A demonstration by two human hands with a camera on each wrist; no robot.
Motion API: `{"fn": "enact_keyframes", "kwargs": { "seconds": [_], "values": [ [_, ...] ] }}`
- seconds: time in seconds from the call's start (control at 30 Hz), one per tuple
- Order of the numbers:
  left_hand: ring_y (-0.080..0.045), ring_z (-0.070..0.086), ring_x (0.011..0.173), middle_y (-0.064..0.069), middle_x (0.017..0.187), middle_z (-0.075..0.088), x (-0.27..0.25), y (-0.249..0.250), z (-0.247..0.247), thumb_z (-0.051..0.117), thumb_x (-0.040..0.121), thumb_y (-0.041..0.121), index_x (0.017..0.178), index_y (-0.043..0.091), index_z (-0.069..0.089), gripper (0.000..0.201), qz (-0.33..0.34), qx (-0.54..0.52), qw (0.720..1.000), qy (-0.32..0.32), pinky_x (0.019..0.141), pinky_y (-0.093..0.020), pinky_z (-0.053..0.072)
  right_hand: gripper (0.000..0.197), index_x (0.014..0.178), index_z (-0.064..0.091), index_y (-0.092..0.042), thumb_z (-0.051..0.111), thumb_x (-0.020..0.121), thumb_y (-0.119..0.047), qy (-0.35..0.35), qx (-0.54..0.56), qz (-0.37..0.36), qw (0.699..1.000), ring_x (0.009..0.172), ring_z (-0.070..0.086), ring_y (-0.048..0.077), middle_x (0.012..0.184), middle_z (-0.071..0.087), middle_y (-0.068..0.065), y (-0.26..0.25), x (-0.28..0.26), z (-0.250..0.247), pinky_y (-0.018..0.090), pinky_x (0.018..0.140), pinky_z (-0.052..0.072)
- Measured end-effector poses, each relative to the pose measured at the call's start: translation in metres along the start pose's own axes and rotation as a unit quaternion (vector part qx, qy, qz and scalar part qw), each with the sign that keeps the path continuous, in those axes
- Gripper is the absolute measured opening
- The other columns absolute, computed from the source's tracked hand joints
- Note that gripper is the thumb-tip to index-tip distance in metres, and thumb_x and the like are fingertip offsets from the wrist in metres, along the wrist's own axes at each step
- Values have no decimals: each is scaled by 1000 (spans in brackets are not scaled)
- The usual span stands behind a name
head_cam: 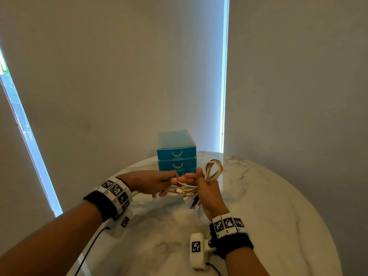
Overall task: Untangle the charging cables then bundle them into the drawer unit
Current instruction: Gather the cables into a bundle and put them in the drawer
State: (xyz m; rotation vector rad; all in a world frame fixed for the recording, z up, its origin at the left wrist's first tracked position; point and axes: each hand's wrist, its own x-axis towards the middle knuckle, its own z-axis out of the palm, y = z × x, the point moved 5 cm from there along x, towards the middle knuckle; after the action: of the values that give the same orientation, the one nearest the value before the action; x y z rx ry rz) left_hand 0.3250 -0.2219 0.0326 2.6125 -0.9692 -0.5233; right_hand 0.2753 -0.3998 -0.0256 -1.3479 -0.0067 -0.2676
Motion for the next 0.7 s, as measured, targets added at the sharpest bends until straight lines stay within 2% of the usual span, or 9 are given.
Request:
{"fn": "enact_keyframes", "kwargs": {
  "seconds": [0.13,0.2,0.27,0.37,0.47,0.53,0.57,0.63,0.7],
  "values": [
    [-13,64,89,-3,110,66,6,-4,5,39,115,48,122,35,58,24,11,-29,997,74,69,-27,62,54,120,74,-4,42,113,-46,4,53,23,998,102,80,35,107,83,16,5,2,0,51,92,64],
    [-7,66,101,7,122,68,7,-3,9,45,110,59,136,35,59,38,25,-19,996,87,77,-22,60,55,124,72,-1,42,113,-47,10,107,35,994,107,79,37,112,81,19,7,2,1,55,98,62],
    [-6,66,109,12,128,71,9,-1,14,54,104,66,139,36,64,47,33,30,995,93,94,-27,57,57,129,66,2,40,113,-46,8,190,46,981,112,78,33,118,80,20,5,1,5,48,95,62],
    [-15,69,99,6,115,76,16,-1,20,61,103,62,126,31,72,40,16,87,991,101,94,-41,58,57,130,64,2,38,113,-46,18,259,51,964,112,78,28,118,80,18,-2,0,8,40,96,60],
    [-18,68,94,5,107,75,21,0,27,56,102,67,114,33,70,39,0,117,990,73,91,-42,58,36,112,71,-1,52,113,-32,81,314,89,942,79,78,27,82,77,10,3,-2,6,43,87,62],
    [-18,66,101,5,113,72,21,4,34,53,105,65,123,35,68,37,-1,104,994,33,97,-41,55,21,94,68,-8,56,110,-15,118,366,128,914,47,55,16,56,53,1,11,-1,2,36,66,59],
    [-19,65,103,5,115,71,21,3,35,54,106,62,127,33,67,38,2,86,996,15,99,-40,55,27,86,63,-13,51,110,-12,130,389,141,901,38,43,12,51,44,-2,16,1,-1,31,55,54],
    [-18,66,97,3,110,72,16,-2,33,60,105,59,123,27,70,38,1,51,999,-15,94,-37,55,35,75,51,-20,44,108,-10,164,400,154,888,32,29,11,48,37,-4,21,3,-9,24,44,43],
    [-13,61,80,3,96,70,8,-16,26,63,104,56,112,25,73,34,-12,28,999,-36,82,-31,53,38,68,46,-21,48,107,-21,197,356,160,899,36,27,14,49,33,-3,20,3,-20,25,45,39]
  ]
}}
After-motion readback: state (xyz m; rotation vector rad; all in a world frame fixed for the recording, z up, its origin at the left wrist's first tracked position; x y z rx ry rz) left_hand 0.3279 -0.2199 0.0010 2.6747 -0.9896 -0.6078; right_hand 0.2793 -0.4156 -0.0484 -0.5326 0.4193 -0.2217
